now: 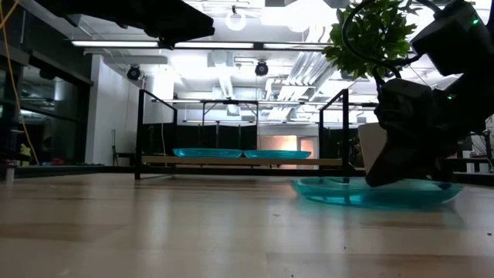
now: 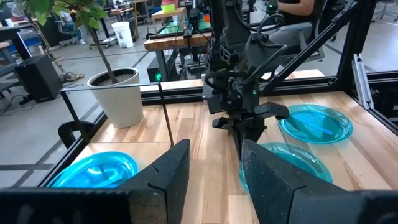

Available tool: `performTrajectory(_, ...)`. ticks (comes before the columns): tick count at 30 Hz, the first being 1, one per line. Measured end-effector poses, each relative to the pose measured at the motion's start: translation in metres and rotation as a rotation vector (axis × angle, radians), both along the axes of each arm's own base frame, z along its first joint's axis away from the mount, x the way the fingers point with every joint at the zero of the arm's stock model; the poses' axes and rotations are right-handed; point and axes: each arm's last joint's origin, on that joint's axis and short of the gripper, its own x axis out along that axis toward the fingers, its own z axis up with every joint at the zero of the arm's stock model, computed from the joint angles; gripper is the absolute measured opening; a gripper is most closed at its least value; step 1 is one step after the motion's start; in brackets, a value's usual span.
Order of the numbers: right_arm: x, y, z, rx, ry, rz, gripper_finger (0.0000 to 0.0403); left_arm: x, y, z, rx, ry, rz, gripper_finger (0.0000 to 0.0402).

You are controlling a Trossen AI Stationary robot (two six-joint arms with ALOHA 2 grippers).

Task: Place and stack plates onto a shelf
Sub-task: Stack the blue plate on top of the blue plate on the shelf

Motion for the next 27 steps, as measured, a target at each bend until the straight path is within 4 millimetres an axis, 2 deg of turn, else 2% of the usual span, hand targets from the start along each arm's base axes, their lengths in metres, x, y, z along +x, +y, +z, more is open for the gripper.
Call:
performTrajectory(4,0.000,0.000,0.002,0.005,-0.008,0.009,0.0002,0.000,0.000,0.000,0.000,0.000,0.000,0.0138)
performTrajectory(19,0.002,-0.004,0.021,0.037,-0.122,0.030,0.0000,0.000,0.000,0.000,0.002,0.000,0.000,0.0138)
performTrajectory(22,0.009,-0.003,0.029,0.032,-0.183,0.046,0.0000,0.000,0.000,0.000,0.003,-0.001,0.000,0.0138)
performTrajectory(27,0.032,0.004,0.054,-0.032,-0.233,0.099,0.0000,0.000,0.000,0.000,0.003,-0.001,0.000,0.0138)
